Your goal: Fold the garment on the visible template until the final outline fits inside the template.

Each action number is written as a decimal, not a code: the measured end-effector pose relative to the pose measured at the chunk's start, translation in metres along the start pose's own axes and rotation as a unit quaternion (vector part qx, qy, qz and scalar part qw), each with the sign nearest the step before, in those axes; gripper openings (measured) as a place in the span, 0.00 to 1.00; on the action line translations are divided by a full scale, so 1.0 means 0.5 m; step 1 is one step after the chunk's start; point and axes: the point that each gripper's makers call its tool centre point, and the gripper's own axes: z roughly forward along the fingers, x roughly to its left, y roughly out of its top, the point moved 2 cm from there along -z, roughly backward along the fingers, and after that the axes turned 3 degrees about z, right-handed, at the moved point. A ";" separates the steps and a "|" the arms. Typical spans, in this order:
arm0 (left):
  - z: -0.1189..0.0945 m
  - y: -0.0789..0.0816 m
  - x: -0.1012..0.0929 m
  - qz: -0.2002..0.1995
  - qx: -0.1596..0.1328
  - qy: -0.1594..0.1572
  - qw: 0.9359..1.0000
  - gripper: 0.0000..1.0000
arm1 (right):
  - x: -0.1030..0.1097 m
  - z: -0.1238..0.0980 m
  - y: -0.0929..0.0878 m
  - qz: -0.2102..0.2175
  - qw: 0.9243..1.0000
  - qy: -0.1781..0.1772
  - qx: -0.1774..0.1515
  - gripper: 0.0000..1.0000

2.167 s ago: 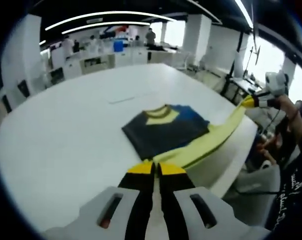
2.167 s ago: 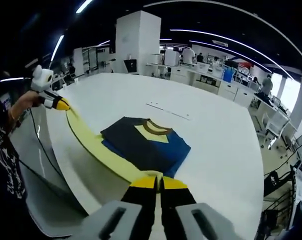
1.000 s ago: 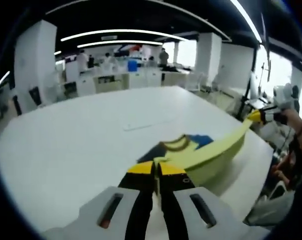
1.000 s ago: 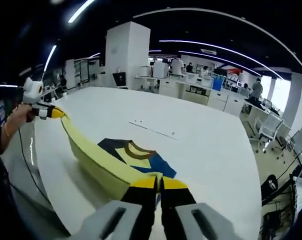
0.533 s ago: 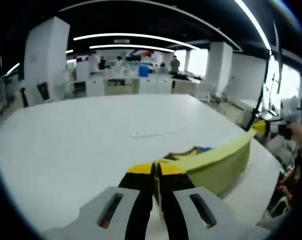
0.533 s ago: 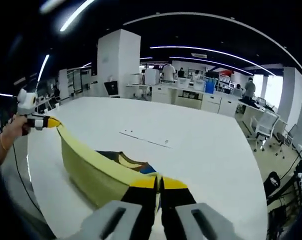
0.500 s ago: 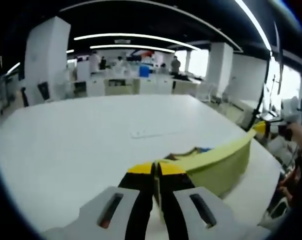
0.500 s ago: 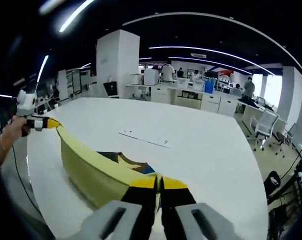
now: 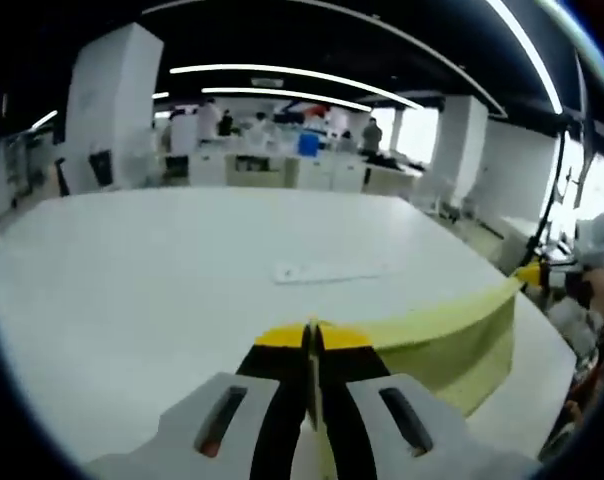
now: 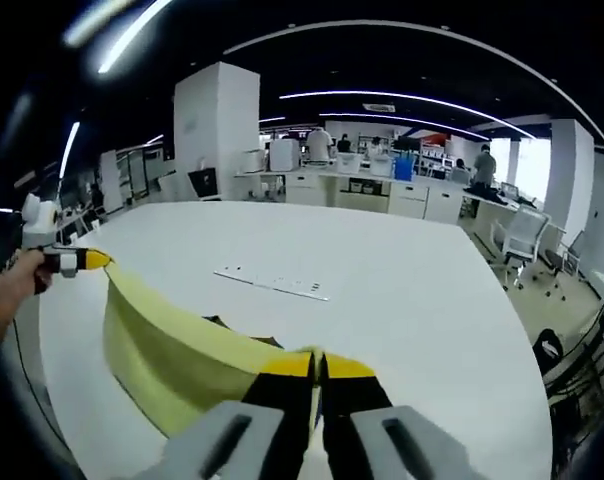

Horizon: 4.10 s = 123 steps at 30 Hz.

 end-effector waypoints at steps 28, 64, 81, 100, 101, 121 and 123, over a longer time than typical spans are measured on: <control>0.177 -0.146 0.058 -0.053 0.022 0.013 0.998 0.00 | -0.047 0.196 -0.122 0.073 0.995 -0.049 0.052 0.00; 0.169 -0.158 0.040 0.129 0.010 -0.089 0.988 0.25 | -0.036 0.208 -0.167 0.000 0.996 0.034 0.086 0.26; 0.214 -0.208 0.036 0.237 0.058 -0.096 0.965 0.20 | -0.065 0.263 -0.168 -0.012 0.998 0.034 0.051 0.22; 0.262 -0.167 0.073 0.054 0.001 -0.045 0.998 0.30 | -0.082 0.275 -0.153 0.062 0.998 0.005 0.029 0.23; 0.258 -0.166 0.080 0.043 0.002 -0.035 0.998 0.34 | -0.079 0.272 -0.150 0.065 0.997 0.005 0.030 0.23; 0.125 -0.099 0.050 0.048 -0.031 -0.093 0.994 0.79 | 0.000 0.177 -0.120 0.066 0.994 0.072 0.058 0.70; 0.116 -0.104 0.047 0.051 -0.027 -0.101 0.993 0.84 | 0.013 0.162 -0.120 0.060 0.993 0.079 0.061 0.71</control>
